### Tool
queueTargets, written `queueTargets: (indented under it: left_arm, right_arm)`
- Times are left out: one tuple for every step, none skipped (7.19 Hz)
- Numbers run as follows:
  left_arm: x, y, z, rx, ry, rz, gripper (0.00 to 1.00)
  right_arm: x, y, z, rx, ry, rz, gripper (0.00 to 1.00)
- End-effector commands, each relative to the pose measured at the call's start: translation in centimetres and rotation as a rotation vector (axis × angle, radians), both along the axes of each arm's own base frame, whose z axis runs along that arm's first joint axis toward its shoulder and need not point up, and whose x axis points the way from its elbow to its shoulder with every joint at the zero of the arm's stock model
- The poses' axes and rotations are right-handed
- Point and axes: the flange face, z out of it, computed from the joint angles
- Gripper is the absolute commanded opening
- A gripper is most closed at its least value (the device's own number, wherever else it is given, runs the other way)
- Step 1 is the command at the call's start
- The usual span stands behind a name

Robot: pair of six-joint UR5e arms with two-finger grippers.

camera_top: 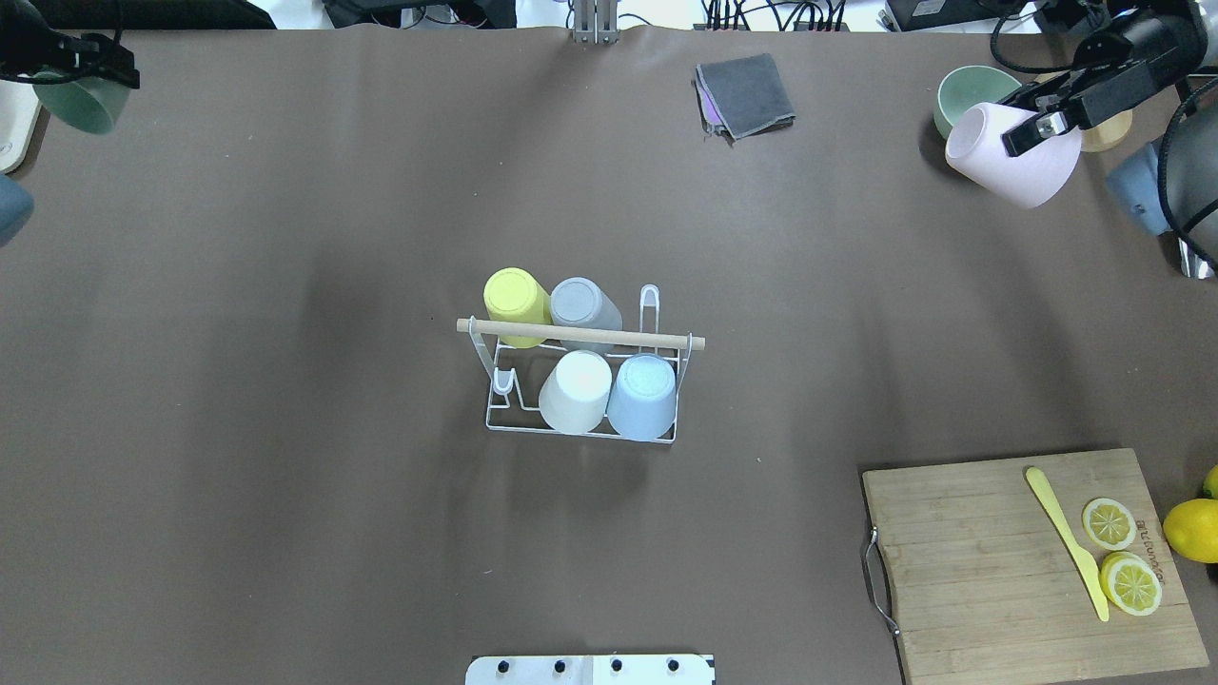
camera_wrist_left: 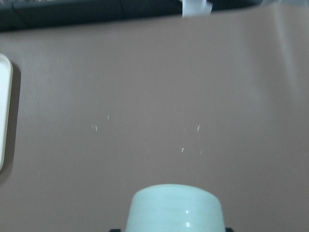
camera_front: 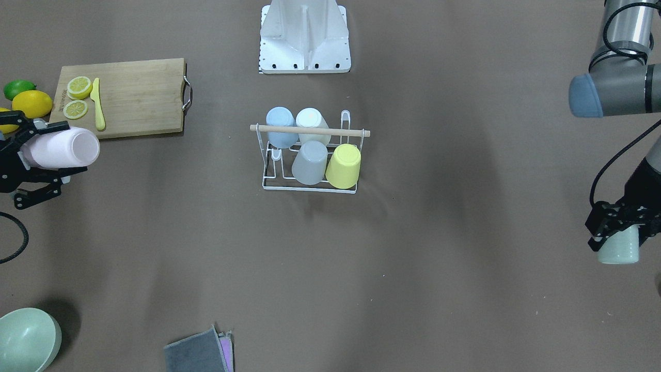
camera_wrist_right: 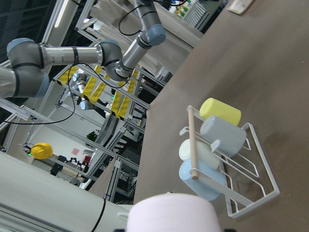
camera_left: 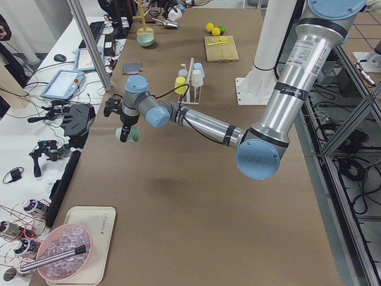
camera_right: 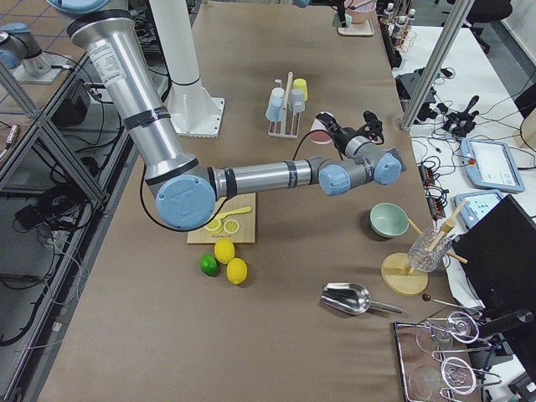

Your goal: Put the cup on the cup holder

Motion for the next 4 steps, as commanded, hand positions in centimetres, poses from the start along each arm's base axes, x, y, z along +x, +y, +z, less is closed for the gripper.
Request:
queueTargets:
  left_arm:
    - [-0.8,0.5,-3.6,0.17,0.15,-0.158,0.2]
    - [-1.4,0.9,-5.5,0.249,0.233,-0.248,0.2]
    - [-0.3,1.9,-7.2,0.331,0.328,-0.312,0.2]
    - [0.9,3.2,-9.0,0.408,0.413,-0.363,0.2]
  right_arm:
    - [-1.8,-0.3,-2.4,0.048,-0.142,-0.025,0.36]
    - [-2.2,-0.9,-3.4,0.052,-0.162,-0.034,0.35]
    - [-3.3,-1.4,-4.2,0.075,-0.196,-0.036,0.35]
    - [-5.2,-1.7,-5.4,0.097,-0.256,-0.049,0.35]
